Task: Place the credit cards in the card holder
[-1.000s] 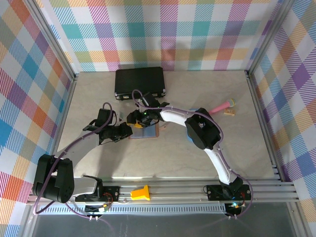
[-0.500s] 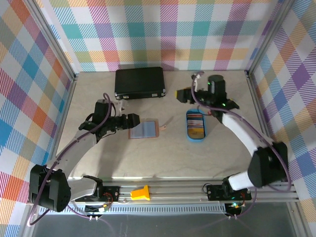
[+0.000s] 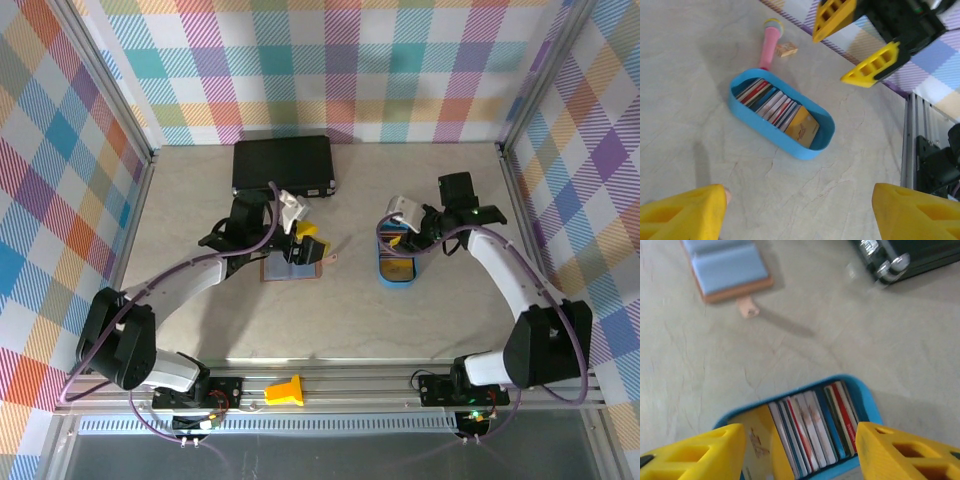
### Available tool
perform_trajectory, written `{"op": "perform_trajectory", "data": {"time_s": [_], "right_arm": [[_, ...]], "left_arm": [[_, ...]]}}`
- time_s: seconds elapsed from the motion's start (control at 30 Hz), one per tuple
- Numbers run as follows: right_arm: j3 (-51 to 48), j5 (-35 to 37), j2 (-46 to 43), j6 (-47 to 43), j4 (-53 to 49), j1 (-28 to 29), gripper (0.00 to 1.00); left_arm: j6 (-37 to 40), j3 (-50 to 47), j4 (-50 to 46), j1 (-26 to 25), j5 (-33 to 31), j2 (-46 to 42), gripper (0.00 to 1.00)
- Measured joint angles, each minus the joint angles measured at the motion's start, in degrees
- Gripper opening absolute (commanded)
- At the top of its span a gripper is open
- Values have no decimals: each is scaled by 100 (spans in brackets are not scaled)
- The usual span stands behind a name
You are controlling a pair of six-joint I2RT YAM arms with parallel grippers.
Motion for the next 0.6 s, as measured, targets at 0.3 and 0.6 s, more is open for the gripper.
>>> {"op": "perform_trajectory", "data": {"time_s": [0.3,0.6], "right_arm": [[20,413,697,-2151,-734,42,58],[13,1008,1591,-2448,-463,302,60]], "left_arm": [[1318,-232,116,-297,83,129,86],[2109,-393,-275,-660,-321,129,89]]}}
